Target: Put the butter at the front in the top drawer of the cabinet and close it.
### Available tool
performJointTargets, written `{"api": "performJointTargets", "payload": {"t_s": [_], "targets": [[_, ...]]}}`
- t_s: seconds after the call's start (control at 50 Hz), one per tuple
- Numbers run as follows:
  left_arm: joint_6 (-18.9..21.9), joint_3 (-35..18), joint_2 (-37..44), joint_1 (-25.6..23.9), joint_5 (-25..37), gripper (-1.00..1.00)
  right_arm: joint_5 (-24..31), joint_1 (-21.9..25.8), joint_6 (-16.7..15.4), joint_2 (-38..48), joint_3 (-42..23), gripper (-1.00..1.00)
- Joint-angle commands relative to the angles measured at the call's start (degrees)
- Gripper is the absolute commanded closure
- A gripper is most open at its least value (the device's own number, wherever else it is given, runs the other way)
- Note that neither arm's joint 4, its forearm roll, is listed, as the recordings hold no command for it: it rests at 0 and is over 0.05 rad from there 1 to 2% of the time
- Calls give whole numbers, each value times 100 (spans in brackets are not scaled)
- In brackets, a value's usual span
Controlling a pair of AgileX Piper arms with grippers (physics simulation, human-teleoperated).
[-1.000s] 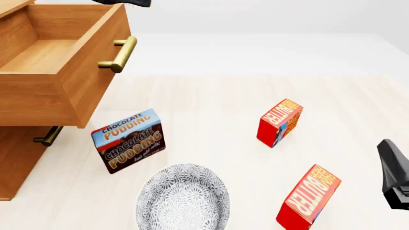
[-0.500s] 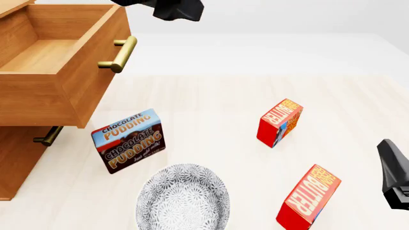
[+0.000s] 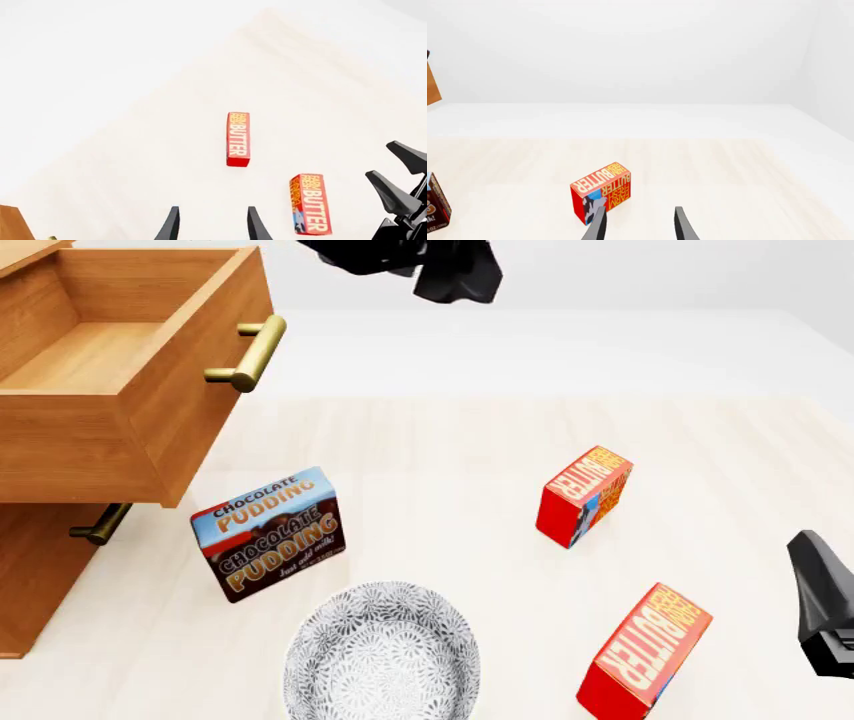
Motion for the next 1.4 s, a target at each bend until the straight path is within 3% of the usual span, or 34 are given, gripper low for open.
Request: {"api": "performJointTargets", "payload": {"t_s": [0.02,0.74,1.4], "targets": [[-126,-203,370,-108,-147,-100,13,0,4,-11,0,-100],[-467,-337,1163,-332,-576,-100,12,-1,5,-8,0,-100],[-752,-819,2128,-525,-722,-100,13,0,3,-12,0,-100]]}}
